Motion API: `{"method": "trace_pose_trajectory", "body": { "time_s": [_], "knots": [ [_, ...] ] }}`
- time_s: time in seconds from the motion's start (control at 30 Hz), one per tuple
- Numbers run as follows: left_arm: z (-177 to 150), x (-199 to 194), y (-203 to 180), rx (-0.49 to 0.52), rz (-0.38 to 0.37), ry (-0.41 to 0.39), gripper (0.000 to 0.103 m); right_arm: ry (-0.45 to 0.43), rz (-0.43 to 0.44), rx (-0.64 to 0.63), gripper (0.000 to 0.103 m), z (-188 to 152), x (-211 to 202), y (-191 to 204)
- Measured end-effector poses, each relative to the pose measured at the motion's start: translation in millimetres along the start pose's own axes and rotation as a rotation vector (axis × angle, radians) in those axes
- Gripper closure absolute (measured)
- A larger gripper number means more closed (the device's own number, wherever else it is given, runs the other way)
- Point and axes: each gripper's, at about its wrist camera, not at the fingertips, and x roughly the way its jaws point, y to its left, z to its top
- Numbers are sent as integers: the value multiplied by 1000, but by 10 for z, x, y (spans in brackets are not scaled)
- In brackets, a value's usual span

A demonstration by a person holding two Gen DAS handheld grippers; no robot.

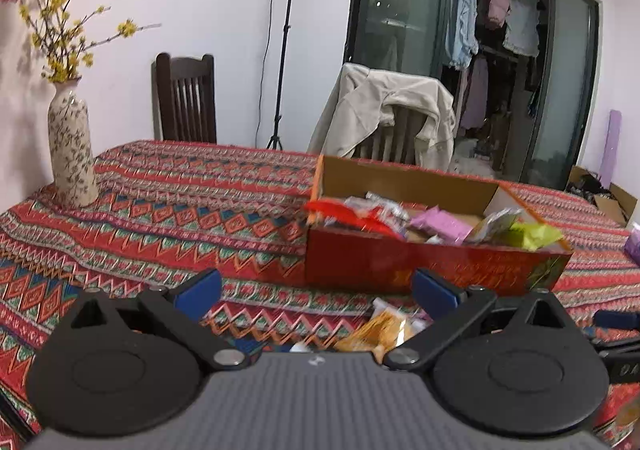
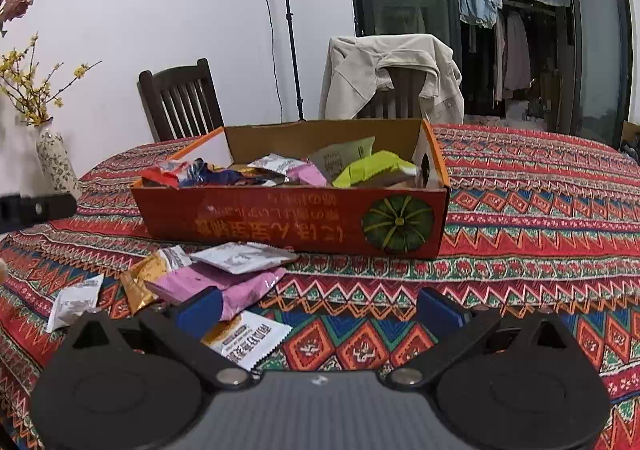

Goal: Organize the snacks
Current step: 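Move both grippers back over the snack pile, then grasp a cracker packet with the right gripper while the left grasps a white packet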

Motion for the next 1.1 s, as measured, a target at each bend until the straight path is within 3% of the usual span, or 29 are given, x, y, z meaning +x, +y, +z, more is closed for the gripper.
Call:
{"method": "trace_pose_trajectory", "body": {
  "time_s": [0.33, 0.6, 0.97, 1.1],
  "knots": [
    [-166, 182, 220, -40, 31, 30, 0, 50, 11, -29, 0, -41, 139, 90],
    [-202, 204, 290, -70, 17, 37, 0, 58, 69, -80, 0, 8, 163, 348],
    [-236, 227, 308, -80, -8, 63, 0, 176, 69, -140, 0, -116, 530, 620],
    [-247, 247, 300, -74, -9, 79, 0, 137, 47, -169, 0, -170, 560, 656]
  ]
}}
